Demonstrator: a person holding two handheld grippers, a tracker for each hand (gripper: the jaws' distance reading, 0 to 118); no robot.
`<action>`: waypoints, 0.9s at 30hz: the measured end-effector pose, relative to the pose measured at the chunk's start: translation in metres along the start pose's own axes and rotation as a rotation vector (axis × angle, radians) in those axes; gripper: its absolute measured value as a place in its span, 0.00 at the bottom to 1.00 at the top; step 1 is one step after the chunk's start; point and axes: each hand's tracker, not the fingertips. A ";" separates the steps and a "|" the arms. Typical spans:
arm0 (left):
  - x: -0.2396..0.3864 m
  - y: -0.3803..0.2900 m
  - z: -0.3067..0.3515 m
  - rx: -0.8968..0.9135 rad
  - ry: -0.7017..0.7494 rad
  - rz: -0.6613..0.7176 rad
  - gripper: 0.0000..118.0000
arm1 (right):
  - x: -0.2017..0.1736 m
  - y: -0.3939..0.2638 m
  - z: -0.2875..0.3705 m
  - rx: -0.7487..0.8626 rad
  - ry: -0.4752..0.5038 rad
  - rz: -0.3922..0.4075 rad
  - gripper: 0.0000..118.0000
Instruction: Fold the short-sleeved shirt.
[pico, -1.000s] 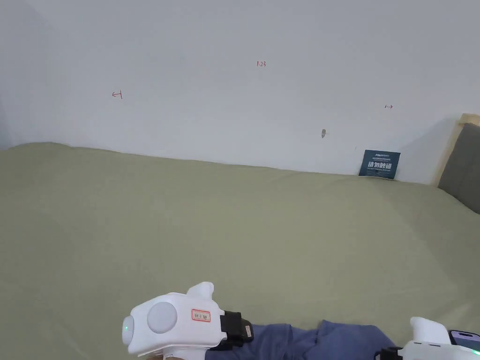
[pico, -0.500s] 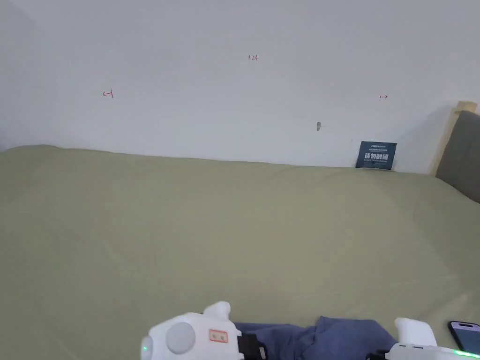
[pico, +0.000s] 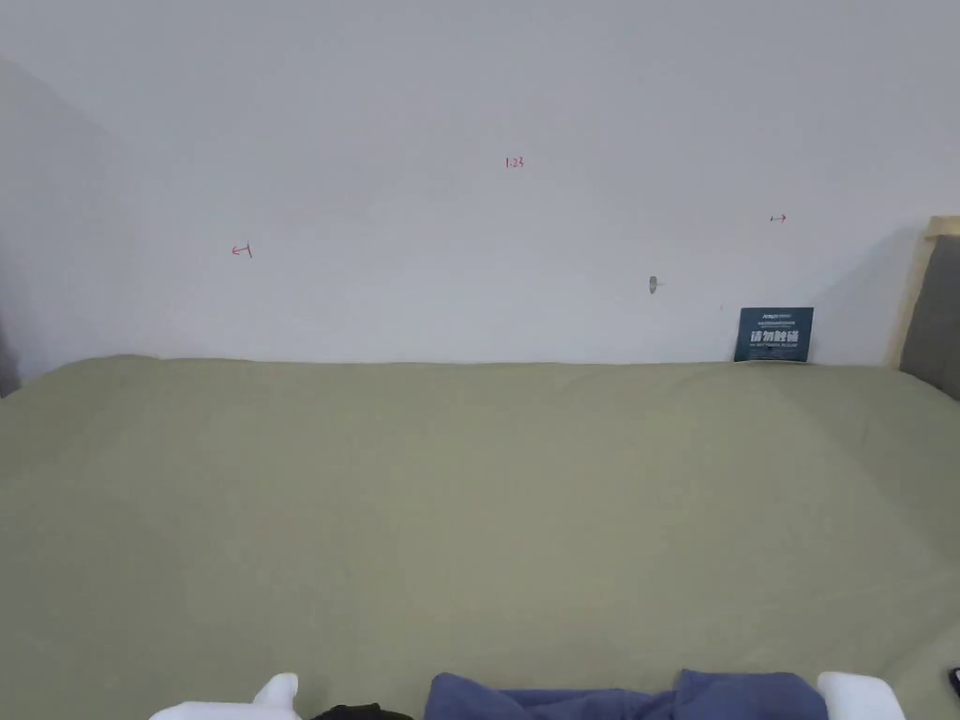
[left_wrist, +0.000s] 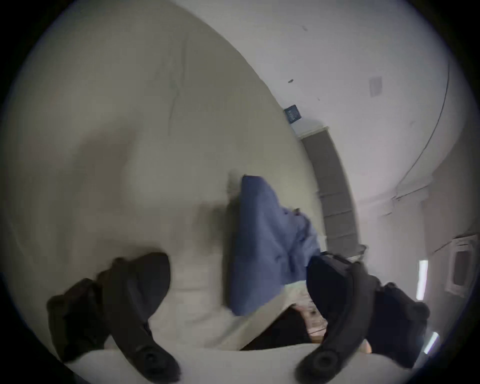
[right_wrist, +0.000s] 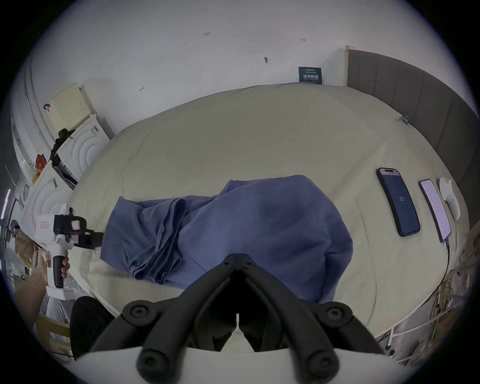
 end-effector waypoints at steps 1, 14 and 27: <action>-0.004 -0.006 0.004 0.060 -0.128 0.001 0.94 | 0.001 -0.001 -0.001 -0.003 0.003 -0.005 0.00; 0.036 -0.008 -0.054 0.030 -0.048 0.046 0.12 | 0.010 -0.002 -0.003 -0.019 -0.018 -0.039 0.00; 0.045 0.019 0.091 0.310 0.361 -0.117 0.12 | -0.011 0.003 -0.007 -0.011 -0.005 0.016 0.00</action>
